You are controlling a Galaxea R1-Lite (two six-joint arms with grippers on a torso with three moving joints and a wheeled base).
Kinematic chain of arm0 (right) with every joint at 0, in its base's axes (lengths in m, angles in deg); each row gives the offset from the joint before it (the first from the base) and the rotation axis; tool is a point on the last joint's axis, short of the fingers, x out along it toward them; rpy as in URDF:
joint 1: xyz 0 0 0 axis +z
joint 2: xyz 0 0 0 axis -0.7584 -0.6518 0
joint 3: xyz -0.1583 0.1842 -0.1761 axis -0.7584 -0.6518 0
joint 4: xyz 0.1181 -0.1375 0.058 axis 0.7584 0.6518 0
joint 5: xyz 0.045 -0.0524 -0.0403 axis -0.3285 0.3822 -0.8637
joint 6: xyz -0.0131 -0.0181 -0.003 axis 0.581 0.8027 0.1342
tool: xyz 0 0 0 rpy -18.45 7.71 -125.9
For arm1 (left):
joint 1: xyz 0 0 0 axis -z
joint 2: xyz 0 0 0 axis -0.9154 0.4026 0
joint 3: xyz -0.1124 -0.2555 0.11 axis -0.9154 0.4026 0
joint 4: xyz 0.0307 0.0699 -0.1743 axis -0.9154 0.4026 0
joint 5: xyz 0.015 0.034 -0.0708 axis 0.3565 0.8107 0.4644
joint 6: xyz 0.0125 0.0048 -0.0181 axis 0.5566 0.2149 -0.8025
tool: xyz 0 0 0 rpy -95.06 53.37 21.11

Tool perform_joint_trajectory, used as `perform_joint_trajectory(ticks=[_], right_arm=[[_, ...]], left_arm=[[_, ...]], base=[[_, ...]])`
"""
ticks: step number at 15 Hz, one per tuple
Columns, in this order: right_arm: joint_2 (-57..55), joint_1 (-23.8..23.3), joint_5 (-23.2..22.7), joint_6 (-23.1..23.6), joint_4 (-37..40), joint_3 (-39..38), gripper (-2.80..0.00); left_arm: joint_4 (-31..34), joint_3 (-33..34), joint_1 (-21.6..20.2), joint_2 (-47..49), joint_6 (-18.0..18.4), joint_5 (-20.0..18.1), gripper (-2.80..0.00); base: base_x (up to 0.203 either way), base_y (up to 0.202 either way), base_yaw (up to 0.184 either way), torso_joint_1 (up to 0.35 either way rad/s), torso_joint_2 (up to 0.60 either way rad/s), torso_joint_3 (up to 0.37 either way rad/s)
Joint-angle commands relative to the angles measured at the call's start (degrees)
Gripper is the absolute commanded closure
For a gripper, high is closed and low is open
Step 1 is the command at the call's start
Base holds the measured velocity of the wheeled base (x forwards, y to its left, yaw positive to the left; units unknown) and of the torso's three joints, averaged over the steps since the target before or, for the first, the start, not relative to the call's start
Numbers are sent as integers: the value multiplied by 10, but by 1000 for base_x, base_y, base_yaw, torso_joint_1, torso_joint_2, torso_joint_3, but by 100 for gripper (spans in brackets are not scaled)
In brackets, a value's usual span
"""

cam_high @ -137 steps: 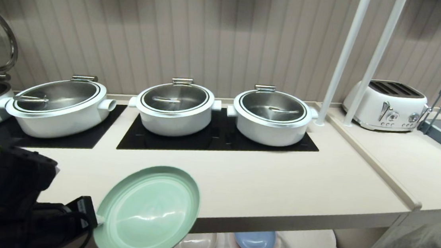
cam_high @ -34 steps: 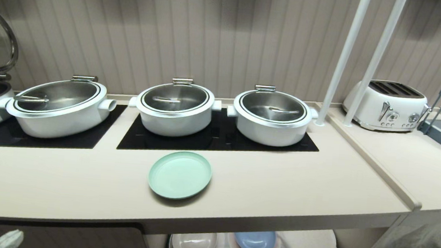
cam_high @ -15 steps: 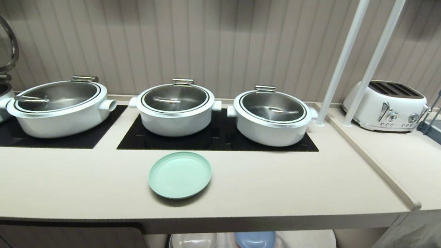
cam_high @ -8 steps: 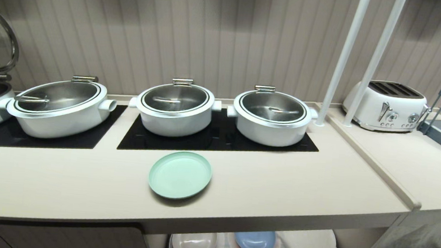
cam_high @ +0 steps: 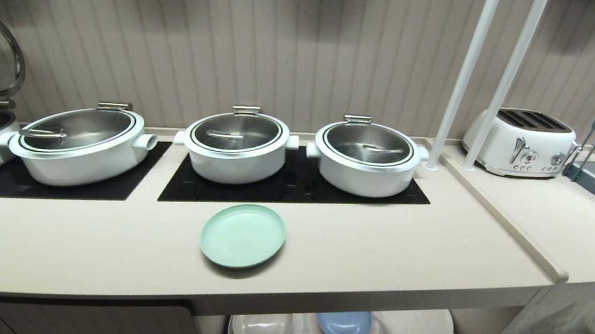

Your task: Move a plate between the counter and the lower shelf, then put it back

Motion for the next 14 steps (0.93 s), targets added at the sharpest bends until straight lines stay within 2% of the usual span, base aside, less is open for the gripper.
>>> perform_joint_trajectory(ticks=[1, 14], right_arm=[[0, 0, 0, 0, 0, 0, 0], [0, 0, 0, 1, 0, 0, 0]], left_arm=[[-1, 0, 0, 0, 0, 0, 0], [0, 0, 0, 0, 0, 0, 0]], base=[[0, 0, 0, 0, 0, 0], [0, 0, 0, 0, 0, 0]])
